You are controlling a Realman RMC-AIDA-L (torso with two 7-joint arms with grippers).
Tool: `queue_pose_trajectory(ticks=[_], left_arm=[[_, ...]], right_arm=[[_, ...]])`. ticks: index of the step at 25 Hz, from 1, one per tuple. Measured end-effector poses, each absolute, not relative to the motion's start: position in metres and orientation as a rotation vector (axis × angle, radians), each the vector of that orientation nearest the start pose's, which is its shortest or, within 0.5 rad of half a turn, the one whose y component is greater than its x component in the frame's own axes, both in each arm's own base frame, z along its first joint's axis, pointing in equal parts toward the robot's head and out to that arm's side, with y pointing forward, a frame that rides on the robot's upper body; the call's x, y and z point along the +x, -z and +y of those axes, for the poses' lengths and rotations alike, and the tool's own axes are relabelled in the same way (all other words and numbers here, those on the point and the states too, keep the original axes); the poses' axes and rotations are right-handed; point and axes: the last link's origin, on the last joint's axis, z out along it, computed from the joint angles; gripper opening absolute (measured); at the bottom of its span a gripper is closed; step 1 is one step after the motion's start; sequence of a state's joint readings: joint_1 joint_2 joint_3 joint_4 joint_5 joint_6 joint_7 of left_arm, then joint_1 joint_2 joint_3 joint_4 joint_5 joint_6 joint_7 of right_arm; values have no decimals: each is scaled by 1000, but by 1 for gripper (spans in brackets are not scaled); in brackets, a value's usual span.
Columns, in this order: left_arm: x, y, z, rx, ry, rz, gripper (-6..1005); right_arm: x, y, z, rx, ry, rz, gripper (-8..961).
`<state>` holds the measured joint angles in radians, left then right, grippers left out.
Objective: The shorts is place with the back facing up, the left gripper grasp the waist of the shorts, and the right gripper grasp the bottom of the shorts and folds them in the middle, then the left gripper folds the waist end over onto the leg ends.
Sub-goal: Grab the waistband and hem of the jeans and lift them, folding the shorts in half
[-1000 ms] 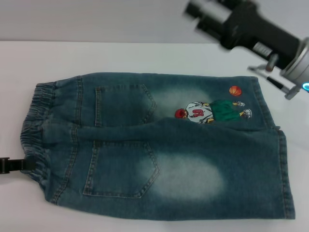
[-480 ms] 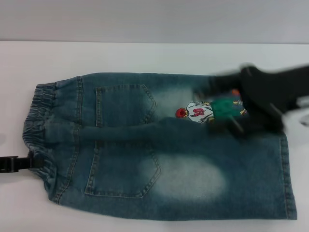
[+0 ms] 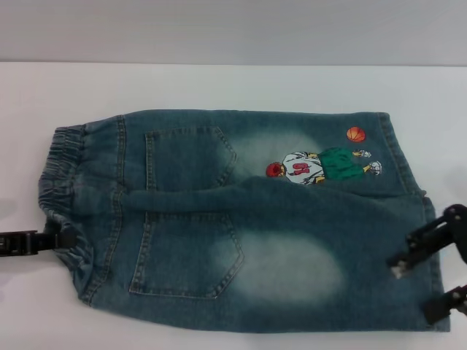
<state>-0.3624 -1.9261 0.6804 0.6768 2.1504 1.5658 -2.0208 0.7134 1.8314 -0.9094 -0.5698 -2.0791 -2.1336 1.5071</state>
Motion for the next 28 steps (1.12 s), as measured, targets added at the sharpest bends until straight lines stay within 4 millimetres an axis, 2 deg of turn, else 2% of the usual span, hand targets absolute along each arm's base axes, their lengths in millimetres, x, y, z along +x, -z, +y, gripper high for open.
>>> queue_pose_trajectory(ticks=[9, 17, 23, 28], left_arm=[[-349, -52, 287, -2366, 480, -1624, 72], [-345, -48, 289, -2373, 490, -1627, 76], [-343, -47, 291, -2376, 494, -1628, 80], [-343, -46, 292, -2376, 494, -1627, 83]], right_arm=[[268, -76, 301, -3284, -229, 833, 634], [289, -75, 293, -3241, -72, 928, 634], [305, -79, 291, -3193, 130, 1003, 634], [310, -79, 291, -3174, 195, 1017, 634]])
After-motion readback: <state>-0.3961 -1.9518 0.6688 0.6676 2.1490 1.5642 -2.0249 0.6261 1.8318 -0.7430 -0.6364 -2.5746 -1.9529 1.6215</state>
